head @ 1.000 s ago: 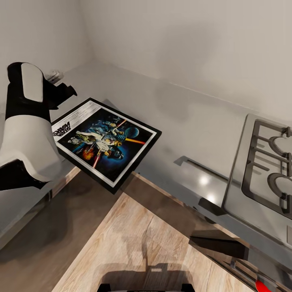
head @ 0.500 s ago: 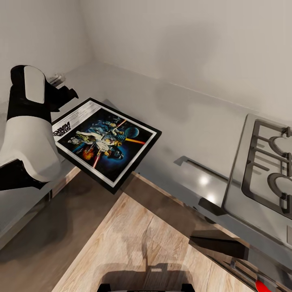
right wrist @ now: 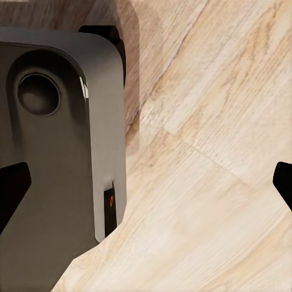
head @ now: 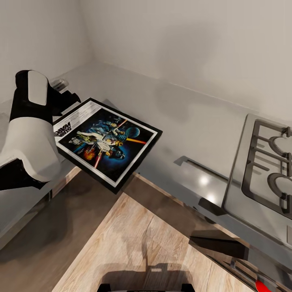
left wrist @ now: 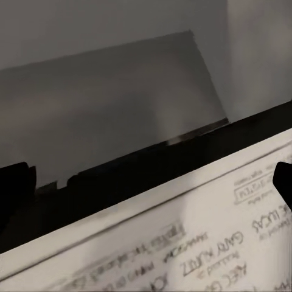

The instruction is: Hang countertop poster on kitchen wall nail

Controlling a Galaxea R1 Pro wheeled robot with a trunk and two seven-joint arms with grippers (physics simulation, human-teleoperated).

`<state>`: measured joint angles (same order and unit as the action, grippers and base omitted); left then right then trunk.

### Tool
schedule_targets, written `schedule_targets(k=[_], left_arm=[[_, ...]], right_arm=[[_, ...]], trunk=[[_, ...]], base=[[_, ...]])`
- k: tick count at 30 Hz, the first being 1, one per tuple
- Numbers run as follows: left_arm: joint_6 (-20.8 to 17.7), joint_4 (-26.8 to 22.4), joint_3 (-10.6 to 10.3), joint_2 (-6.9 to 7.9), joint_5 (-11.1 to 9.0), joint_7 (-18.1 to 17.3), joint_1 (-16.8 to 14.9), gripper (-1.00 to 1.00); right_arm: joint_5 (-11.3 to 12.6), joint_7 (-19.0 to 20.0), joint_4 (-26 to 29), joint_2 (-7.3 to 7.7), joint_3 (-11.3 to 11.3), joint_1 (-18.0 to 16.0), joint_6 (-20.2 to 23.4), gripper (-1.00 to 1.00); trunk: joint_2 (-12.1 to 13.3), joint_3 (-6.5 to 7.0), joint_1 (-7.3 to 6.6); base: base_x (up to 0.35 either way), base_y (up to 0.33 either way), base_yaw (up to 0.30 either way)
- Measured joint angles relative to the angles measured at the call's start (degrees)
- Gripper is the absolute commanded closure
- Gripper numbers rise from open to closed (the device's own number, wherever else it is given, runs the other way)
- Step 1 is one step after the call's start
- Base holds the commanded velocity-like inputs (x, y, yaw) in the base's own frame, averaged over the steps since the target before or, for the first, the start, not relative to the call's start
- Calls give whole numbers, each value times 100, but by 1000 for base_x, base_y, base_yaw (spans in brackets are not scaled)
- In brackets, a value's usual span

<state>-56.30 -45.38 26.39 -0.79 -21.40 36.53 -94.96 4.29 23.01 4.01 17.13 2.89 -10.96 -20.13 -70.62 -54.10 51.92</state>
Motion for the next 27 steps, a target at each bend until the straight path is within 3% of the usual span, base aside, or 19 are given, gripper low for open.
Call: schedule_targets(k=[27], left_arm=[[7,-11,49,80,-6,0,0,-100]], right_arm=[[0,-8,1,0,0,0,0,-100]], trunk=[[0,0,1]], base=[[-26,-23,0]])
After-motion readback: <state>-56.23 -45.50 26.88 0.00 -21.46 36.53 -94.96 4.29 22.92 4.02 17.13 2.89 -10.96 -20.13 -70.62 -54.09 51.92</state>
